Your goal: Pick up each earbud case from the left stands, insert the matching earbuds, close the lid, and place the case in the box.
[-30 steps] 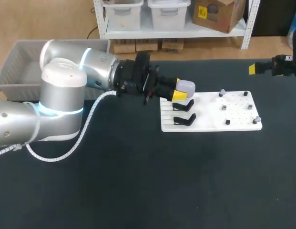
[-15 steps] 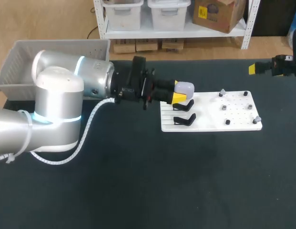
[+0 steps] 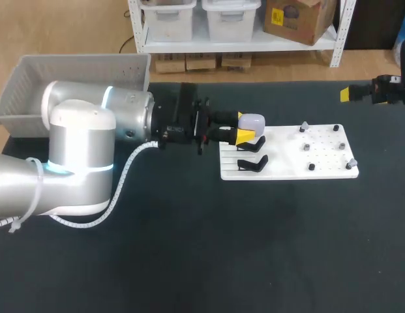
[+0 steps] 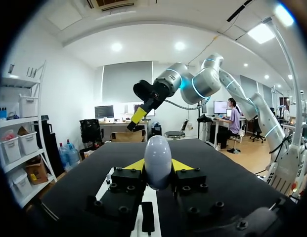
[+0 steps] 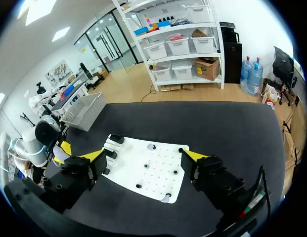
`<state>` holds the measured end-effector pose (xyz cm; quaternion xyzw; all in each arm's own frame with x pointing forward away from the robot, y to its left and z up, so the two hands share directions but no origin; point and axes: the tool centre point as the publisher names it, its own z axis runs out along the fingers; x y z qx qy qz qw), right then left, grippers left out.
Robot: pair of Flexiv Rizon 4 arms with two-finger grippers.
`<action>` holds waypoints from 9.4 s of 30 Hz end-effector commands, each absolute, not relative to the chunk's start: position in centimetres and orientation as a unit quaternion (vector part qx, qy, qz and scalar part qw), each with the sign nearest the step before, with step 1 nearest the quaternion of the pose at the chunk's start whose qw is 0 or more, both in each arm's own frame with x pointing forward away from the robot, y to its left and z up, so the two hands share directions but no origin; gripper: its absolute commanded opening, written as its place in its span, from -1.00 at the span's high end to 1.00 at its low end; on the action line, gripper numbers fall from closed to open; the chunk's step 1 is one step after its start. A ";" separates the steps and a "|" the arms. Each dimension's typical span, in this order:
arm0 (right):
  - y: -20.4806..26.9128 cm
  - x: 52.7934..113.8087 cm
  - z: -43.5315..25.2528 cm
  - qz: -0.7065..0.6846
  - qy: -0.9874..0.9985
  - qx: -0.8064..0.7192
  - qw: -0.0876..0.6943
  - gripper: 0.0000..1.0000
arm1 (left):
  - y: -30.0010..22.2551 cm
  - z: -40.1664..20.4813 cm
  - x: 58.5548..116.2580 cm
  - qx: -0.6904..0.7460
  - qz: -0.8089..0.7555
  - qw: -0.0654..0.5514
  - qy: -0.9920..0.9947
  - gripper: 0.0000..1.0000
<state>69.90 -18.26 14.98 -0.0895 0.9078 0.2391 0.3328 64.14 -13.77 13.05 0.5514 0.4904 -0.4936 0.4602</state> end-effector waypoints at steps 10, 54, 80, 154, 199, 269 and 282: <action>-11.7 62.7 17.1 0.261 0.896 -0.172 0.314 -1.00 | -13.7 13.1 63.9 0.549 -0.491 0.463 0.492 1.00; 0.0 63.3 13.3 0.296 0.903 -0.214 0.224 -1.00 | -13.7 13.1 63.9 0.549 -0.491 0.463 0.492 1.00; -1.8 64.0 17.3 0.219 0.901 -0.181 0.329 -1.00 | -13.7 13.1 63.9 0.549 -0.491 0.463 0.492 1.00; -18.3 63.3 3.8 -0.030 0.977 -0.178 0.109 -0.31 | -13.7 13.1 63.9 0.549 -0.491 0.463 0.492 1.00; -19.8 64.4 1.1 -0.049 0.978 -0.182 0.085 0.40 | -13.7 13.1 63.9 0.549 -0.491 0.463 0.492 1.00; -15.7 63.1 16.6 -0.074 0.992 0.042 0.088 1.00 | -13.7 13.1 63.9 0.549 -0.491 0.463 0.492 1.00; -11.4 61.9 18.9 -0.026 0.993 0.083 0.074 1.00 | -13.7 13.1 63.9 0.549 -0.491 0.463 0.492 1.00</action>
